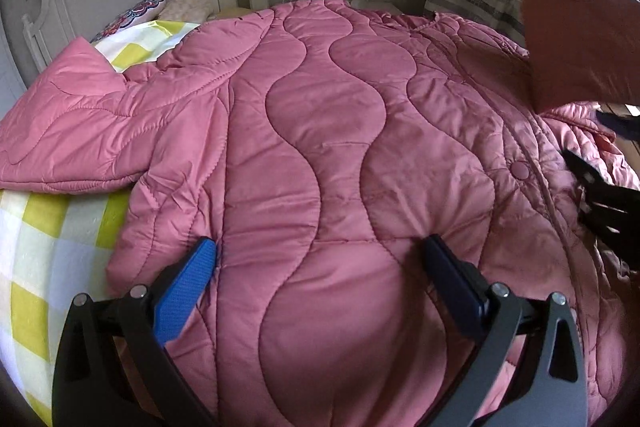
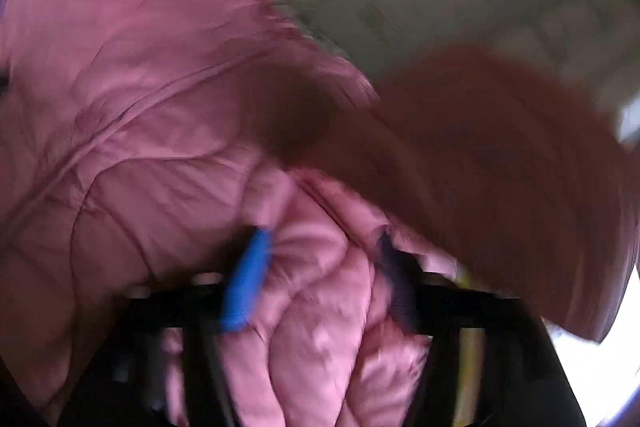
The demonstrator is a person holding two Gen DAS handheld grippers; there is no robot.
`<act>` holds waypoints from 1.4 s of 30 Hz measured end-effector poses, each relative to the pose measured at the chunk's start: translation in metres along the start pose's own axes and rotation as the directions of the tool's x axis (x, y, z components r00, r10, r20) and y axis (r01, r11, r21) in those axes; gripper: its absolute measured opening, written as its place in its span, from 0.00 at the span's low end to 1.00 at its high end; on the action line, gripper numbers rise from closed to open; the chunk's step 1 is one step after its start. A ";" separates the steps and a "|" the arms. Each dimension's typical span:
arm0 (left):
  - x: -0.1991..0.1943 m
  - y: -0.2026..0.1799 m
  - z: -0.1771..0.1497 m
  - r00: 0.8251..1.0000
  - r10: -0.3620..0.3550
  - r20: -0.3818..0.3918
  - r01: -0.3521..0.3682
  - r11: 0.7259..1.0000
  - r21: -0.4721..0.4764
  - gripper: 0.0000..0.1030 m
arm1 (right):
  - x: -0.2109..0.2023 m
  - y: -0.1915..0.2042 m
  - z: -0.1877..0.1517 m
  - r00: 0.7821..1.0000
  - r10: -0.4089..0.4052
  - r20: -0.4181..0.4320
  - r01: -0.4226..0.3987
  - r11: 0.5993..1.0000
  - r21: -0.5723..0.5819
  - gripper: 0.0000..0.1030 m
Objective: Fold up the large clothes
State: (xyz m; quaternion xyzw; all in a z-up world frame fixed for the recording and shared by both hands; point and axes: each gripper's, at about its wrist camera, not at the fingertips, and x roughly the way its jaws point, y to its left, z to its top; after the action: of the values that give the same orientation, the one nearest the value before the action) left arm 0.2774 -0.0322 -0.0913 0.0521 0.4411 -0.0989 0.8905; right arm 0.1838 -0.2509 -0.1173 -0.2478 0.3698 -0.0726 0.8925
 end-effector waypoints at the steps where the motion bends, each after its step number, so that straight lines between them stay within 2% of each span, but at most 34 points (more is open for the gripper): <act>1: 0.000 0.000 0.000 1.000 -0.001 0.001 0.001 1.000 0.000 0.98 | -0.008 -0.013 -0.008 0.999 0.053 0.010 -0.054 0.997 0.060 0.88; 2: 0.000 0.000 -0.001 1.000 -0.003 0.002 0.003 1.000 -0.002 0.98 | -0.017 -0.031 -0.021 0.993 0.116 0.026 -0.119 0.983 0.140 0.88; 4: -0.003 0.000 -0.001 1.000 -0.009 0.005 0.009 1.000 0.002 0.98 | -0.030 -0.055 -0.042 0.989 0.136 0.050 -0.145 0.954 0.264 0.87; 6: -0.012 0.000 0.003 0.999 -0.045 0.024 0.046 0.999 -0.003 0.97 | -0.027 -0.078 -0.063 0.992 0.118 0.039 -0.124 0.915 0.384 0.87; 7: -0.020 0.000 0.007 0.995 -0.091 0.048 0.091 0.996 -0.013 0.97 | -0.019 -0.089 -0.076 0.996 0.085 0.007 -0.079 0.896 0.437 0.86; 8: -0.030 -0.002 0.014 0.983 -0.173 0.068 0.174 0.985 -0.020 0.97 | 0.000 -0.100 -0.067 0.997 0.066 -0.037 -0.041 0.880 0.474 0.86; 9: -0.037 -0.005 0.021 0.969 -0.233 0.083 0.235 0.972 -0.021 0.98 | 0.013 -0.112 -0.081 0.990 0.098 -0.096 -0.031 0.842 0.539 0.84; 10: -0.043 -0.010 0.029 0.954 -0.282 0.100 0.285 0.958 -0.020 0.98 | 0.018 -0.126 -0.092 0.984 0.147 -0.098 -0.057 0.790 0.610 0.81; 11: -0.048 -0.015 0.037 0.940 -0.321 0.117 0.325 0.946 -0.020 0.98 | 0.016 -0.137 -0.099 0.986 0.147 -0.075 -0.062 0.751 0.658 0.78; 12: -0.048 -0.023 0.050 0.926 -0.355 0.126 0.361 0.932 -0.028 0.98 | 0.016 -0.145 -0.104 0.988 0.139 -0.073 -0.053 0.735 0.676 0.79; 13: -0.044 -0.027 0.059 0.925 -0.362 0.120 0.368 0.929 -0.038 0.98 | 0.016 -0.150 -0.109 0.987 0.147 -0.069 -0.058 0.721 0.691 0.79; 16: -0.011 -0.031 0.085 0.935 -0.340 0.098 0.351 0.927 -0.130 0.96 | 0.012 -0.156 -0.110 0.989 0.131 -0.065 -0.047 0.705 0.707 0.78; 18: 0.014 -0.019 0.096 0.950 -0.290 0.115 0.310 0.917 -0.252 0.85 | 0.010 -0.151 -0.113 0.990 0.125 -0.069 -0.038 0.696 0.717 0.78; 20: 0.038 -0.008 0.103 0.962 -0.251 0.110 0.273 0.899 -0.341 0.78 | 0.016 -0.141 -0.108 0.988 0.135 -0.074 -0.039 0.685 0.727 0.79; 21: 0.047 -0.010 0.108 0.972 -0.219 0.088 0.236 0.913 -0.332 0.77 | 0.020 -0.137 -0.099 0.986 0.143 -0.080 -0.039 0.679 0.733 0.79; 22: 0.063 -0.017 0.112 0.986 -0.162 0.039 0.167 0.947 -0.274 0.78 | 0.024 -0.131 -0.097 0.986 0.147 -0.083 -0.039 0.676 0.736 0.80; 23: 0.069 -0.028 0.114 0.994 -0.098 0.042 0.104 0.979 -0.175 0.83 | 0.033 -0.127 -0.089 0.985 0.149 -0.088 -0.037 0.674 0.738 0.80; 24: 0.076 -0.042 0.114 0.999 -0.035 0.029 0.037 0.996 -0.077 0.86 | 0.036 -0.126 -0.089 0.984 0.150 -0.093 -0.033 0.673 0.739 0.81; 25: 0.076 -0.044 0.115 0.999 -0.023 0.025 0.025 0.997 -0.070 0.87 | 0.036 -0.123 -0.086 0.984 0.150 -0.096 -0.030 0.673 0.739 0.81; 29: 0.059 -0.025 0.112 0.995 -0.100 0.009 0.100 0.982 -0.160 0.82 | 0.034 -0.127 -0.091 0.983 0.157 -0.097 -0.032 0.663 0.748 0.84; 31: 0.036 -0.004 0.100 0.986 -0.163 0.044 0.169 0.968 -0.187 0.82 | 0.030 -0.129 -0.091 0.982 0.162 -0.093 -0.037 0.658 0.752 0.84; 32: 0.013 0.015 0.090 0.985 -0.146 0.096 0.164 0.961 -0.221 0.82 | 0.028 -0.128 -0.089 0.982 0.163 -0.092 -0.039 0.658 0.752 0.85; 33: -0.005 0.036 0.080 0.983 -0.122 0.137 0.156 0.949 -0.273 0.82 | 0.028 -0.128 -0.090 0.982 0.164 -0.092 -0.039 0.658 0.752 0.85; 34: -0.021 0.059 0.069 0.979 -0.108 0.174 0.163 0.926 -0.340 0.82 | 0.029 -0.128 -0.089 0.982 0.163 -0.092 -0.039 0.659 0.752 0.85; 35: -0.041 0.095 0.050 0.969 -0.102 0.226 0.195 0.876 -0.441 0.82 | 0.029 -0.128 -0.089 0.982 0.163 -0.093 -0.038 0.660 0.750 0.85; 36: -0.053 0.119 0.035 0.961 -0.094 0.260 0.217 0.838 -0.500 0.82 | 0.029 -0.128 -0.088 0.982 0.161 -0.094 -0.037 0.661 0.749 0.85; 39: -0.085 0.205 -0.017 0.930 -0.025 0.367 0.281 0.691 -0.666 0.81 | 0.031 -0.129 -0.088 0.983 0.157 -0.096 -0.033 0.663 0.747 0.86; 41: -0.091 0.247 -0.035 0.923 0.026 0.383 0.287 0.616 -0.733 0.81 | 0.031 -0.130 -0.086 0.984 0.153 -0.097 -0.030 0.666 0.746 0.87; 42: -0.090 0.274 -0.044 0.927 0.052 0.372 0.284 0.552 -0.784 0.81 | 0.031 -0.130 -0.086 0.984 0.151 -0.097 -0.029 0.667 0.745 0.87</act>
State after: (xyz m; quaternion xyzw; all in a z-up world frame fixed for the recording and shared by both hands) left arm 0.2510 0.2549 -0.0447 -0.4197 0.2706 0.0523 0.8648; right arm 0.1534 -0.4069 -0.1243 0.1599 0.3865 -0.1904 0.8881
